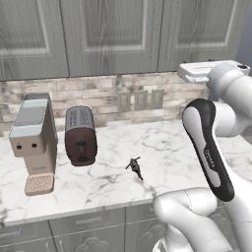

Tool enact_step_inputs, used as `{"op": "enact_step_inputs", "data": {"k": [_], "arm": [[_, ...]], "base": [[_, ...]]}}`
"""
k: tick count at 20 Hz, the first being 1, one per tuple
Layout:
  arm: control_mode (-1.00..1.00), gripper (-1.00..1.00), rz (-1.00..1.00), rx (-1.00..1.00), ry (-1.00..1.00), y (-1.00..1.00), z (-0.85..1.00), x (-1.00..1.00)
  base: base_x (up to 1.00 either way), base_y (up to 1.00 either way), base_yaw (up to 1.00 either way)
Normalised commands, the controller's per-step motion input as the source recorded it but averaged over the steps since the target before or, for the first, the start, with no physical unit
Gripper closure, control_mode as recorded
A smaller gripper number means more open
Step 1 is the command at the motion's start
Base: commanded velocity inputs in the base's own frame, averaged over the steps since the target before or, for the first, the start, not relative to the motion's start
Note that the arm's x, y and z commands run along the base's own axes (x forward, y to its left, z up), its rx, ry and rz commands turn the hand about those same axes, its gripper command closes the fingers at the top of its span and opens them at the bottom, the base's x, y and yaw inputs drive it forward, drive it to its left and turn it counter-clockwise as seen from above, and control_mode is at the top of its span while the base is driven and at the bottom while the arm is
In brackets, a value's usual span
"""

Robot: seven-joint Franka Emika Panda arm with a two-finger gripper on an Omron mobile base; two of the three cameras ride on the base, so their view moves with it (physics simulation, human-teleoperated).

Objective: Retrieve the tupperware from the cabinet, then place the raw meat into the tupperware to avoid contamination.

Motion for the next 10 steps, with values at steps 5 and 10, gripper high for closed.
{"op": "enact_step_inputs", "data": {"k": [5,10], "arm": [[-1.0,-1.0,0.01,0.04,-0.08,0.0,0.12,0.14],[-1.0,-1.0,0.0,0.04,-0.06,0.0,0.08,0.21]], "base": [[0.0,0.0,0.0],[0.0,0.0,0.0]]}}
